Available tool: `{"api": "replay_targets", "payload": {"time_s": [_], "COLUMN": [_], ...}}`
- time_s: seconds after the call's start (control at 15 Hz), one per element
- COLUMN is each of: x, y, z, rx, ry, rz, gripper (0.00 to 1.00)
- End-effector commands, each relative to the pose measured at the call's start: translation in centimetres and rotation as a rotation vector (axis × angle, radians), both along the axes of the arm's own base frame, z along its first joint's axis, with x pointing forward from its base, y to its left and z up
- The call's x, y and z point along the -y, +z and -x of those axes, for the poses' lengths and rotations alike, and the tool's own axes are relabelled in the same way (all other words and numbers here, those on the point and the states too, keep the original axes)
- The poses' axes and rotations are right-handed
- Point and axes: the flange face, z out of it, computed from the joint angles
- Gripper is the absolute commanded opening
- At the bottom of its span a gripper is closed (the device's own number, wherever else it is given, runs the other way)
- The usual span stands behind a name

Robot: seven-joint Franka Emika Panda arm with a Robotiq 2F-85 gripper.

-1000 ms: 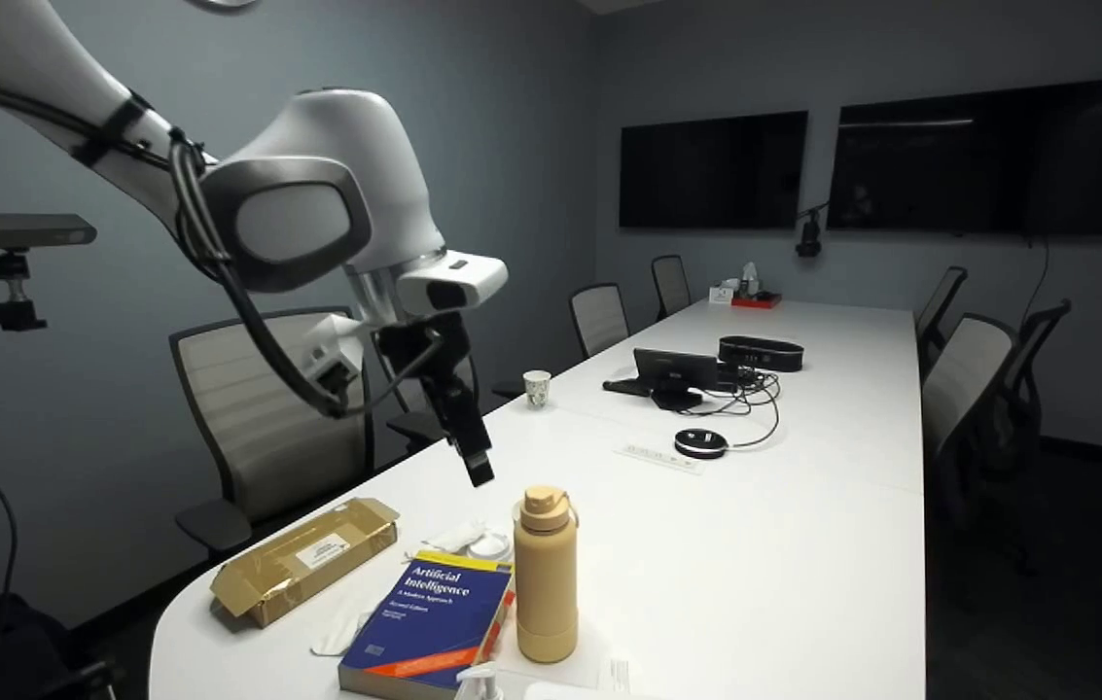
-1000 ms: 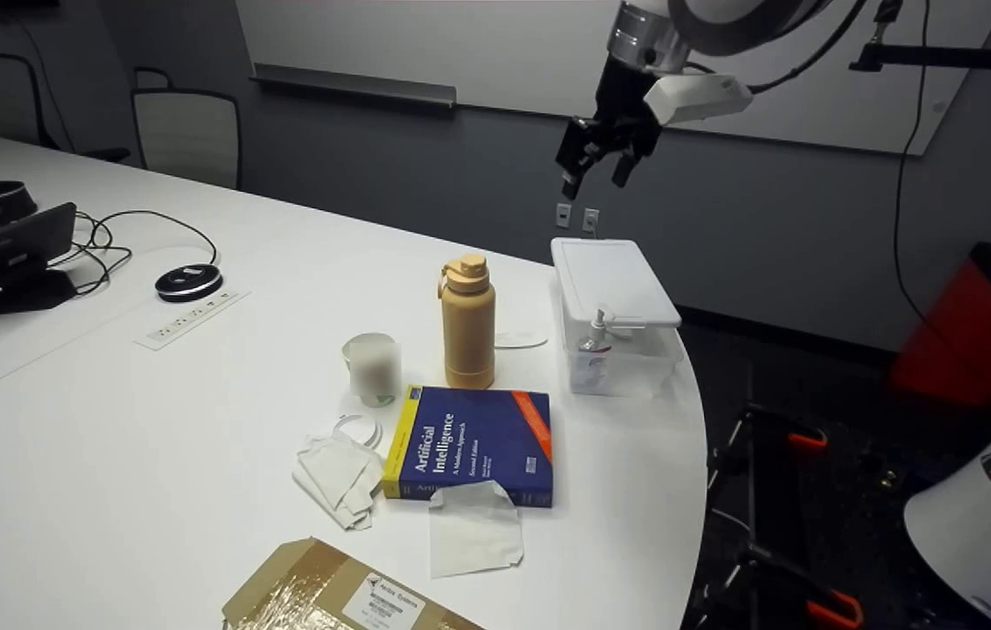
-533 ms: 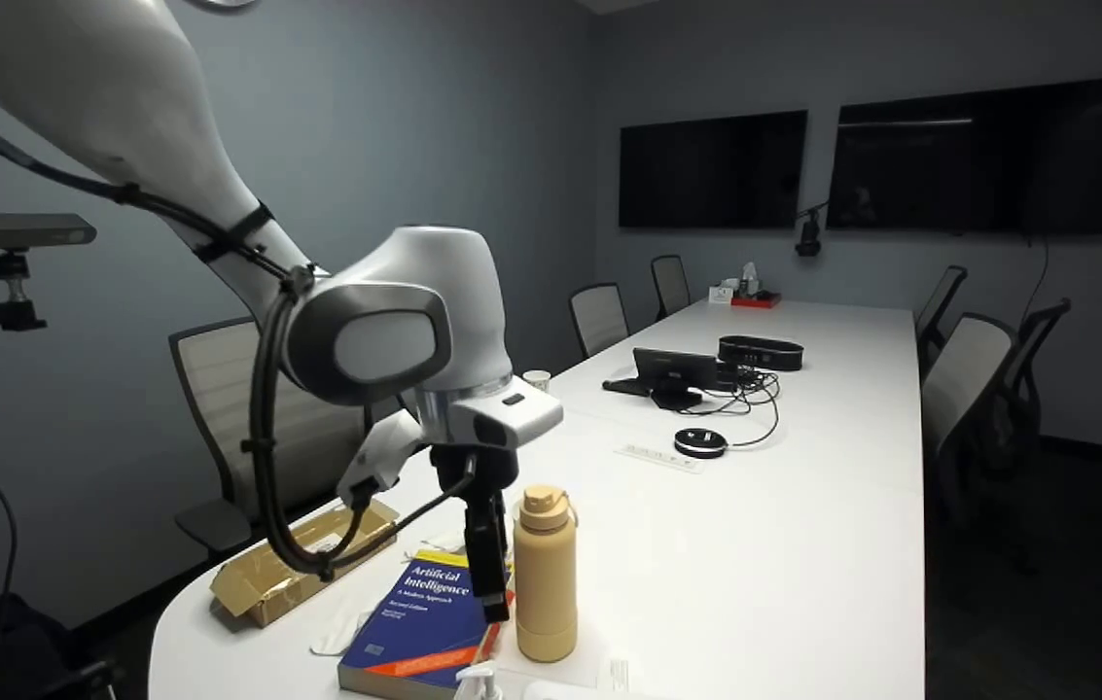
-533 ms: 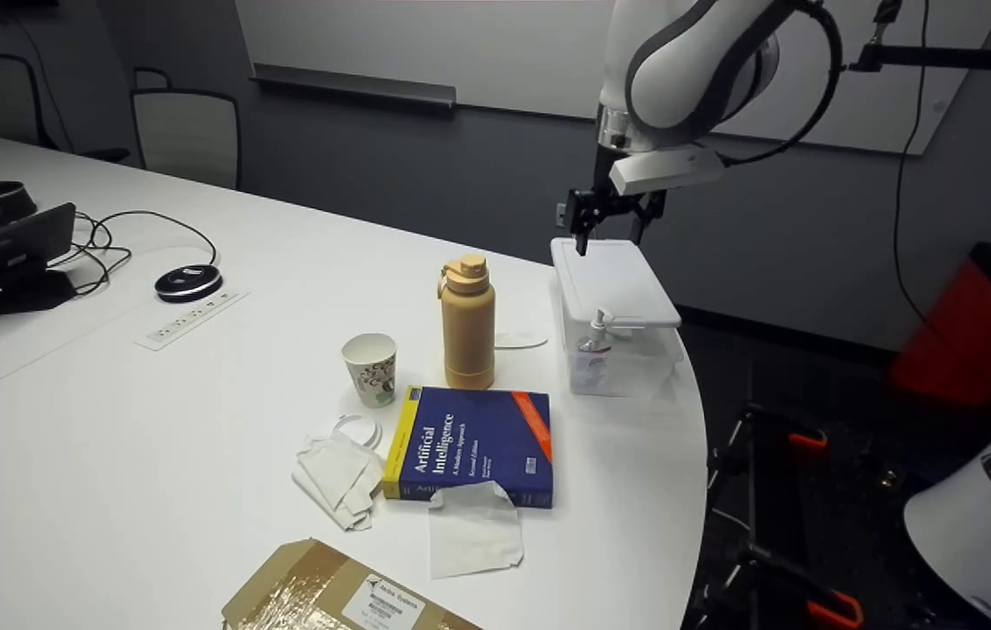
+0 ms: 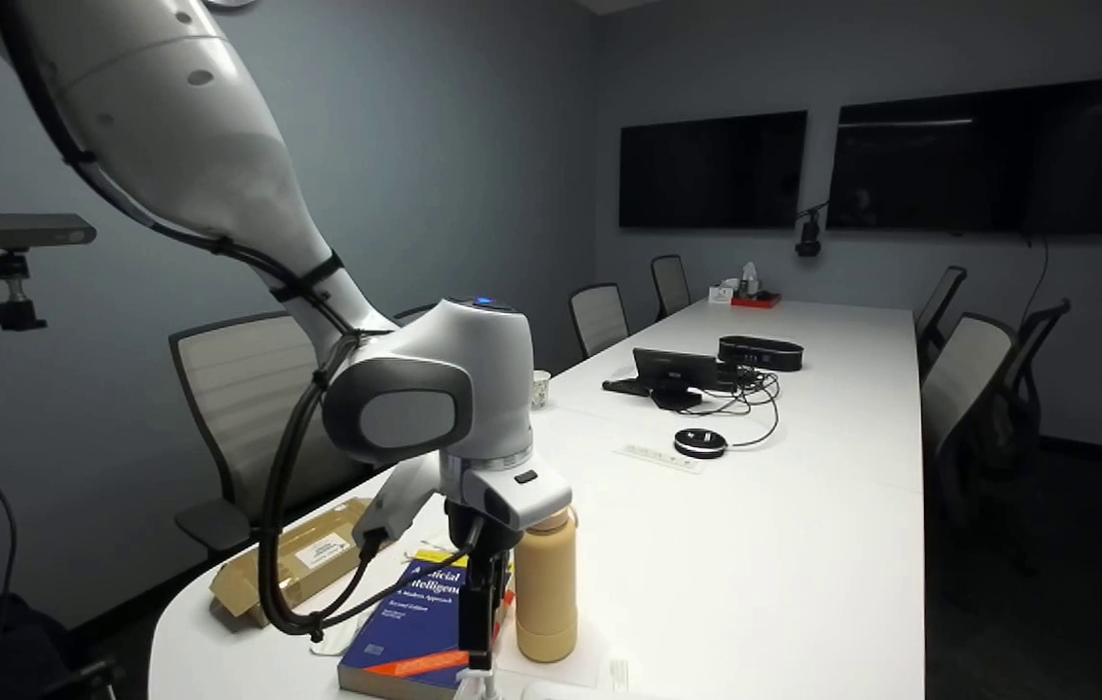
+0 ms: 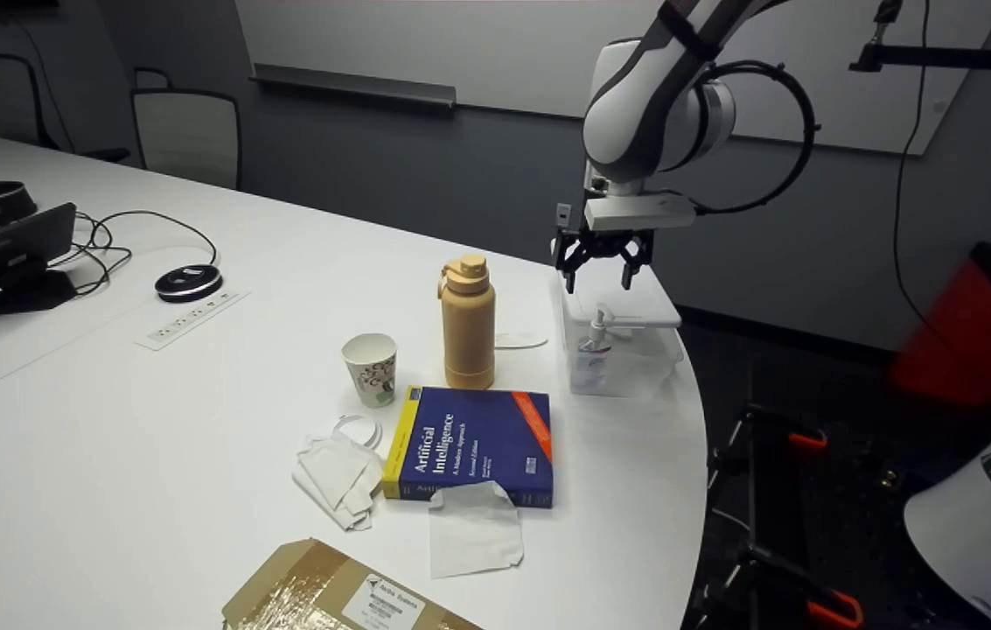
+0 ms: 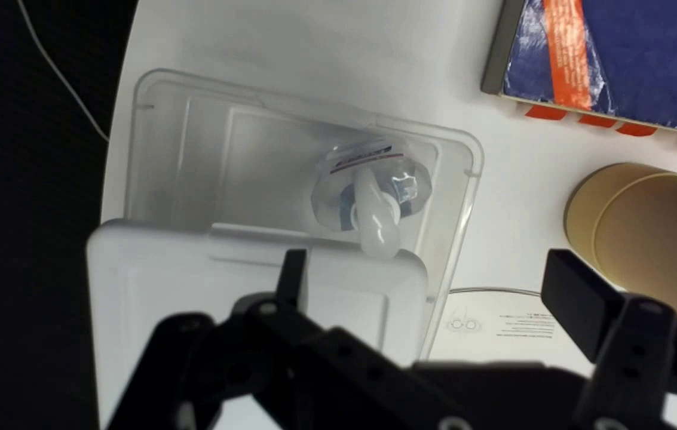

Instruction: Remove the hand sanitizer from the container and put it on the table

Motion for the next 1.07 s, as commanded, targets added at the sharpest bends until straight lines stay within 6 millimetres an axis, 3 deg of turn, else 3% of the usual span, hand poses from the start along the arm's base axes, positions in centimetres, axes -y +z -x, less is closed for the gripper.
{"api": "replay_targets", "payload": {"time_s": [0.0, 1.0], "x": [0.7, 1.0], "y": [-1.0, -5.2], "z": [-0.4, 0.4], "rx": [0.003, -0.061], "ry": [-0.039, 0.129], "rz": [-0.044, -0.106], "gripper": [1.0, 1.0]}}
